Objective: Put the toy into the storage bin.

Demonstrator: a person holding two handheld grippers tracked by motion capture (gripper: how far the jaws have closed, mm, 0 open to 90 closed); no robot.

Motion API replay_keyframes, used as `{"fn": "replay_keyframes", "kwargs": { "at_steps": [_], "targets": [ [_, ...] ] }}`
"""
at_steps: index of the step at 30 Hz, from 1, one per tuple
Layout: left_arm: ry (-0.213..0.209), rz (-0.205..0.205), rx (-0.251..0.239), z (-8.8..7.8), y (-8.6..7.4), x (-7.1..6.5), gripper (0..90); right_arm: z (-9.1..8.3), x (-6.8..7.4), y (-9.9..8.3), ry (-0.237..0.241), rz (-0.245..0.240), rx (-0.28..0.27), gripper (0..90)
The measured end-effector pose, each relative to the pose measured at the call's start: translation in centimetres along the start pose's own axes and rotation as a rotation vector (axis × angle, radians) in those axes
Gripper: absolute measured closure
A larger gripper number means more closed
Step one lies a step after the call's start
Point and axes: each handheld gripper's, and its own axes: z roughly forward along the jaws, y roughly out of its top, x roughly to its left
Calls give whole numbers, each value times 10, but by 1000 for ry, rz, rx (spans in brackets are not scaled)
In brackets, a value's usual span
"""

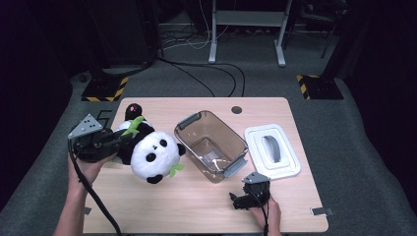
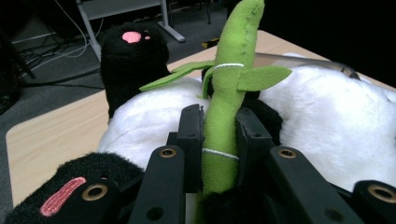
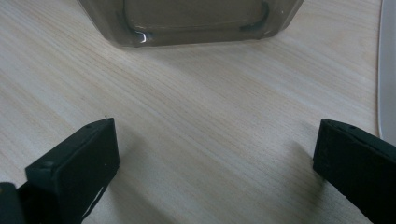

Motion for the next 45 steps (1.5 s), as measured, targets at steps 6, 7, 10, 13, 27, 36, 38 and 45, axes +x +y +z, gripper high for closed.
{"fn": "replay_keyframes", "kwargs": {
  "at_steps": [6,7,10,13,27,36,38,45],
  "targets": [
    [-18,13,-7,8,17,-4,751,0,0,0,0,0,0,0],
    [-21,15,-6,10,20,-5,752,0,0,0,0,0,0,0],
    [-31,33,-4,18,30,-8,751,0,0,0,0,0,0,0],
    [-50,32,-10,27,38,-10,751,0,0,0,0,0,0,0],
    [-97,48,-22,58,62,-16,751,0,0,0,0,0,0,0],
    [-130,56,-13,81,71,-24,751,0,0,0,-1,4,0,0],
    [-139,59,-12,85,73,-26,751,0,0,0,0,5,0,0],
    [-169,70,-3,101,77,-35,751,0,0,0,1,1,0,0]
  ]
}}
